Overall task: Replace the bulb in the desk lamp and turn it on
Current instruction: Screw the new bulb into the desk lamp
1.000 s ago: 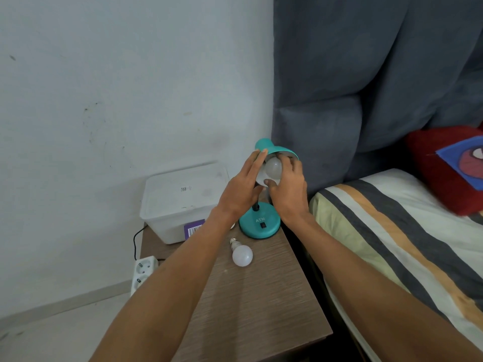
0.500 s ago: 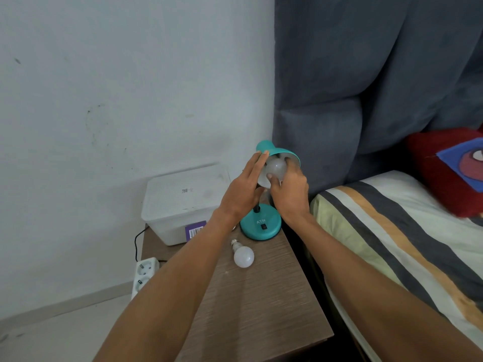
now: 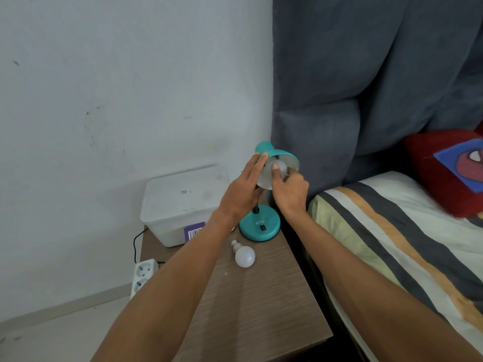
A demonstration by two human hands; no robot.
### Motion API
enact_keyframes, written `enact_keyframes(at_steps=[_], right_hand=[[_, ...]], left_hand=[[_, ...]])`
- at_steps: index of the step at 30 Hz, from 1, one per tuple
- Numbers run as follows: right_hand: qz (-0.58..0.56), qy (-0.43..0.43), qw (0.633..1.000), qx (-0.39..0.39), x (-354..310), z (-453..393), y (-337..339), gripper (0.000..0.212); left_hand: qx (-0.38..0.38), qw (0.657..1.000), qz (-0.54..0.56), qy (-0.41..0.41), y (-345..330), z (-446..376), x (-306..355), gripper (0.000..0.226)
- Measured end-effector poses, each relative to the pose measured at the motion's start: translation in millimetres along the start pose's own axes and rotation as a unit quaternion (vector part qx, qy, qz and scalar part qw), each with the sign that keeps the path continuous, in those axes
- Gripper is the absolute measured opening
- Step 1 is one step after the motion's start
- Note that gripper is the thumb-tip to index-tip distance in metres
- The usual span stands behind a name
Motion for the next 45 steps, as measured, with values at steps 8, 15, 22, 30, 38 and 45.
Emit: enact_keyframes(at_steps=[8, 15, 22, 30, 38, 45], right_hand=[[0.012, 0.07, 0.997, 0.027, -15, 4, 5, 0.05], [-0.026, -0.012, 0.999, 0.031, -2, 0, 6, 0.051], [0.005, 0.046, 0.999, 0.013, -9, 4, 6, 0.046], [0.078, 0.134, 0.987, 0.032, -26, 10, 5, 0.061], [0.051, 0.096, 0.994, 0.024, -24, 4, 8, 0.055], [0.105, 0.139, 0.985, 0.003, -28, 5, -2, 0.055]], left_hand=[[-0.001, 1.0, -0.004, 0.001, -1, 0, 0, 0.09], [-0.003, 1.0, -0.003, -0.006, -2, -1, 1, 0.09], [0.0, 1.0, -0.001, 0.001, -1, 0, 0, 0.086], [0.0, 1.0, -0.008, 0.009, -4, -1, -4, 0.097], [0.0, 1.0, -0.005, 0.011, -3, -2, -2, 0.095], [0.0, 1.0, -0.017, 0.015, -5, 0, -5, 0.098]])
Point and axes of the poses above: each hand's wrist, its own z-axis away from the middle knuckle, its own y-axis out of the back of the hand, x = y × z, the point moved 9 cm from there along -z, towards the middle knuckle, and after that the axes turned 5 degrees about z, right-handed, at the moved point
